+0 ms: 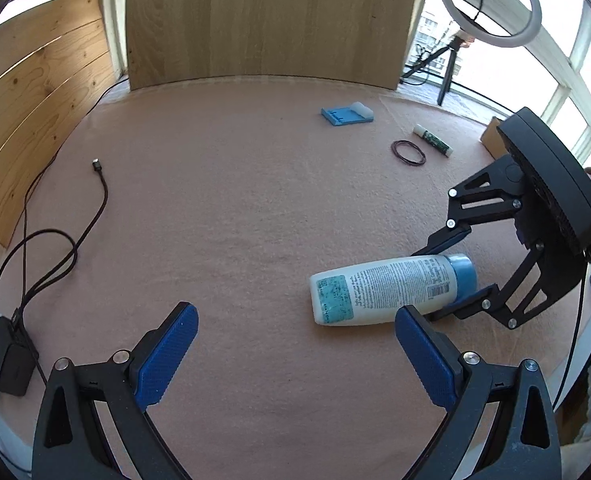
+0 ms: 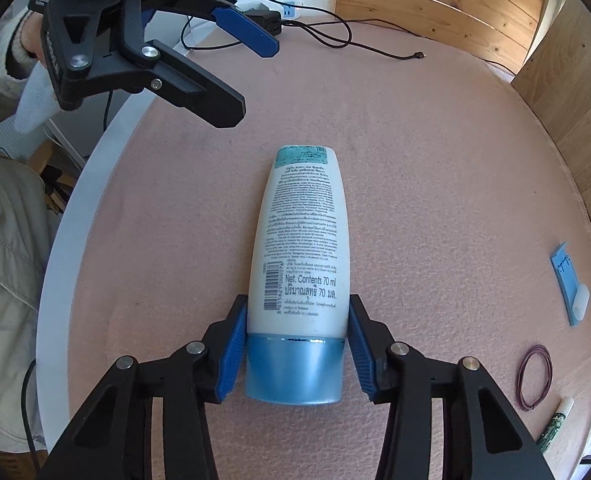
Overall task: Organize objects
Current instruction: 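Push the lotion tube with the right gripper to turn it lengthwise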
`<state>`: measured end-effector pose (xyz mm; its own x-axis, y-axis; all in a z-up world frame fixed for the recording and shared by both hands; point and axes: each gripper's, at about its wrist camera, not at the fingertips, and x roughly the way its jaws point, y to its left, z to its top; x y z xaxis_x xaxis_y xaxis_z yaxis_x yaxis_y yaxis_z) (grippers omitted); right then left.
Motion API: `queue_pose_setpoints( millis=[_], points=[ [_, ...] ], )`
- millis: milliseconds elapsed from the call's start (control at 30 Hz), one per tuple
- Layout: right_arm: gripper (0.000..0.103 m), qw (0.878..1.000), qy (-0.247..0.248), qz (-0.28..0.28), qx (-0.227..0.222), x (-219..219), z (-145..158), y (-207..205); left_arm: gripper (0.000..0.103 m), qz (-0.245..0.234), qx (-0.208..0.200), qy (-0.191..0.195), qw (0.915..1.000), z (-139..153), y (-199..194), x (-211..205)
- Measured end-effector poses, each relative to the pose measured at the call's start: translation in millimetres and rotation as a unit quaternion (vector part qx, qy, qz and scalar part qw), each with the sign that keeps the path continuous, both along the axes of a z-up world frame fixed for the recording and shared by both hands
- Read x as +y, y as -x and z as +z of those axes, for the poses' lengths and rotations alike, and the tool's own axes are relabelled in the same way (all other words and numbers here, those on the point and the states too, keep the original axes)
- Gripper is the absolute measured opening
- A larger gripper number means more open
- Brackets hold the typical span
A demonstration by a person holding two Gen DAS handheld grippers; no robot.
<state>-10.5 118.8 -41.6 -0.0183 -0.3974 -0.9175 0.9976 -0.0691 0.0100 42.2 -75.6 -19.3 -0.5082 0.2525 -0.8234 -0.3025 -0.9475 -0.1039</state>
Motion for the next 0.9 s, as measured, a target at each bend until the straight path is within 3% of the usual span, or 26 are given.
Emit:
queue_pose_setpoints(
  millis=[133, 267, 433, 500, 567, 633, 900],
  points=[
    [0.043, 1.0, -0.001, 0.019, -0.013, 7, 1, -14, 0.1, -0.115, 0.042, 0.019, 0.9923, -9, -19, 19],
    [0.043, 0.999, -0.006, 0.047, -0.019, 14, 1, -37, 0.098, -0.22, 0.052, 0.032, 0.9735, -23, -35, 46],
    [0.043, 0.997, -0.017, 0.071, -0.027, 26, 2, -62, 0.089, -0.31, 0.048, 0.03, 0.949, -35, -54, 72],
    [0.043, 0.996, -0.023, 0.079, -0.025, 31, 2, -70, 0.085, -0.334, 0.042, 0.035, 0.941, -41, -61, 79],
    [0.043, 0.996, -0.026, 0.086, -0.021, 37, 2, -77, 0.07, -0.358, 0.027, 0.033, 0.9328, -47, -65, 85],
    [0.043, 0.996, -0.025, 0.08, -0.02, 40, 3, -78, 0.063, -0.369, 0.025, 0.021, 0.9287, -49, -69, 87],
    [0.044, 0.999, -0.009, 0.031, -0.019, 55, 4, -78, 0.057, -0.377, 0.024, 0.008, 0.9259, -49, -71, 85]
  ],
)
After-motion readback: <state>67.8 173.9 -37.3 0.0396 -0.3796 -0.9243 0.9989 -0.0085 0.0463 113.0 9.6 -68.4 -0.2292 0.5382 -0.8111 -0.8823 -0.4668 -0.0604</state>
